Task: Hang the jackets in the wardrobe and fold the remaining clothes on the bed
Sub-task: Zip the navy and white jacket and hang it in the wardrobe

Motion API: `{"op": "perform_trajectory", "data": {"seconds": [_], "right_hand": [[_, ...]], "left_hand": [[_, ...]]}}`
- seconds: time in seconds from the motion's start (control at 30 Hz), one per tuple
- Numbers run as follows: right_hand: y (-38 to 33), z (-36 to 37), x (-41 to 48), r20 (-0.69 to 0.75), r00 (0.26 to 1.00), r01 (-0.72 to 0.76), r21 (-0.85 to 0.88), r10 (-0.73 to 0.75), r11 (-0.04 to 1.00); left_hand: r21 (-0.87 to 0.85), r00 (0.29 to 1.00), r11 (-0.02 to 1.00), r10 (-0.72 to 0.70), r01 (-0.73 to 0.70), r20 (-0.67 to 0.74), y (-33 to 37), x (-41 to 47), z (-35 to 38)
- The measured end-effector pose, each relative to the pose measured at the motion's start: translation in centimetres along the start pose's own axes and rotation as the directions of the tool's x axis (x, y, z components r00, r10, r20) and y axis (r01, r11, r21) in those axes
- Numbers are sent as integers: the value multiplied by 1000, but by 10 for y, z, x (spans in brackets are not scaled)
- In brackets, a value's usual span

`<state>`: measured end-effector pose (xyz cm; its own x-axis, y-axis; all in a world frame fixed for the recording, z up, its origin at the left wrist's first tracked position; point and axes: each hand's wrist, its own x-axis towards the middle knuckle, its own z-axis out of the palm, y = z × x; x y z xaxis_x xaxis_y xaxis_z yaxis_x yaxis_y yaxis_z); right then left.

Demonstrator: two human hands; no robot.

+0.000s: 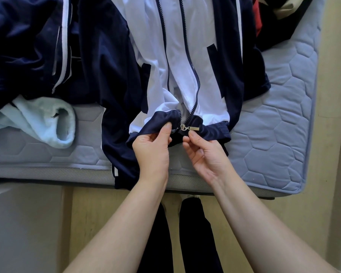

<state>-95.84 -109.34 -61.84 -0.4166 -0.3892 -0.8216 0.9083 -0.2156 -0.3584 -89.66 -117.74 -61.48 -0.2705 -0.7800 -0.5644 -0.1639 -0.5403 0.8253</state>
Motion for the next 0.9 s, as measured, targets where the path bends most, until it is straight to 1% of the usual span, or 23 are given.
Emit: {"op": "perform_trajectory", "data": {"seconds": [0.13, 0.27, 0.53, 0.6, 0.7, 0.8, 0.9], "right_hand": [[2, 0, 0, 0, 1000, 0, -20, 0, 1000], [5, -1, -1, 0, 1000, 10, -38, -10, 999], [3, 5, -3, -46, 999, 18, 37, -16, 999], [2, 7, -2, -65, 998, 21, 67, -17, 998], [0, 7, 0, -93, 996, 21, 99, -11, 995], [-2, 7, 0, -94, 996, 8, 78, 0, 997], [-1, 7, 0, -95, 995, -17, 41, 20, 999]], "left_hand": [[-13, 999, 1000, -15, 15, -39, 0, 1, 0], [-18, 999, 1000, -17, 16, -41, 0, 1, 3], [5, 999, 1000, -11, 11, -42, -4, -3, 6], [21, 1000, 1000, 3, -3, -21, -5, -4, 4], [94, 997, 995, 29, -35, 66, -6, -3, -2], [208, 990, 975, 46, -73, 130, -6, 4, -10], [220, 983, 974, 17, -58, 182, -4, 10, -15]]}}
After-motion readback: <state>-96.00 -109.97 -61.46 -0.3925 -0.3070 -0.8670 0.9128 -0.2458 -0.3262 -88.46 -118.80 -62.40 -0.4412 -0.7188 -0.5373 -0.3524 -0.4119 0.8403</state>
